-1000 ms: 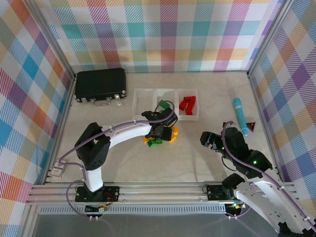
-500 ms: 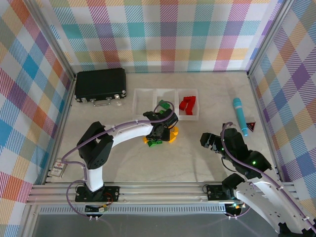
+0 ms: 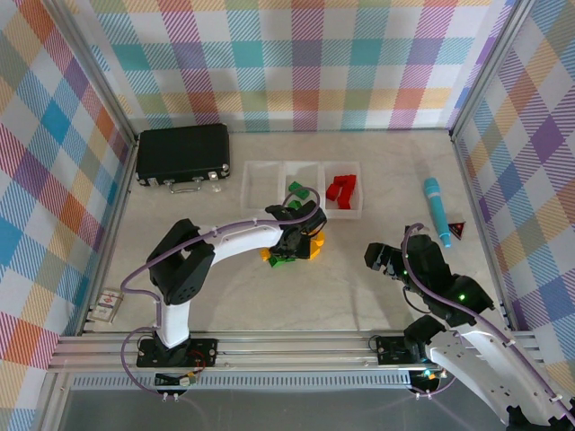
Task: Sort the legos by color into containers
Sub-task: Pick up the lego from the center of the table.
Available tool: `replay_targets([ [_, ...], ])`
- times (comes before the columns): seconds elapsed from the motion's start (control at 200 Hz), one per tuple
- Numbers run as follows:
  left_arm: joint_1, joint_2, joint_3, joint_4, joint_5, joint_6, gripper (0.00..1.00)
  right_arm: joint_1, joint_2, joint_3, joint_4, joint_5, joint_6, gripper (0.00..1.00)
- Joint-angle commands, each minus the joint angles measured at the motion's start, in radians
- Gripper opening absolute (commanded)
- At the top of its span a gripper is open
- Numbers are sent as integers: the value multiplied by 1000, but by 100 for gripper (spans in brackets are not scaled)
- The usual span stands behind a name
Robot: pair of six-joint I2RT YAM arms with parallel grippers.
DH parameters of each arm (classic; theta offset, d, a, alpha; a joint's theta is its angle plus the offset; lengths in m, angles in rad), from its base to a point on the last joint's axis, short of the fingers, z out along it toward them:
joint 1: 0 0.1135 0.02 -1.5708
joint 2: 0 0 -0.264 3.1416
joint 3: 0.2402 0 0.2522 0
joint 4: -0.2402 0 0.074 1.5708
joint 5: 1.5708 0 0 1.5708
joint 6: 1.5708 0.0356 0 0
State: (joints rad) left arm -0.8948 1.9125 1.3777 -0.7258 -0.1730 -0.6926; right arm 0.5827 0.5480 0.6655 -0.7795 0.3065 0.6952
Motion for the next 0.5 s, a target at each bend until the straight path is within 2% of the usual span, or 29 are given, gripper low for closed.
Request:
replay_targets([
  [0.0,-10,22,16,-5,1,-13,57,-3,-5,-14,-1,16,-9,92],
  [0.495,2,49,0,-22,-19,15,52,-3,-28,-21,-23,21,1,92],
])
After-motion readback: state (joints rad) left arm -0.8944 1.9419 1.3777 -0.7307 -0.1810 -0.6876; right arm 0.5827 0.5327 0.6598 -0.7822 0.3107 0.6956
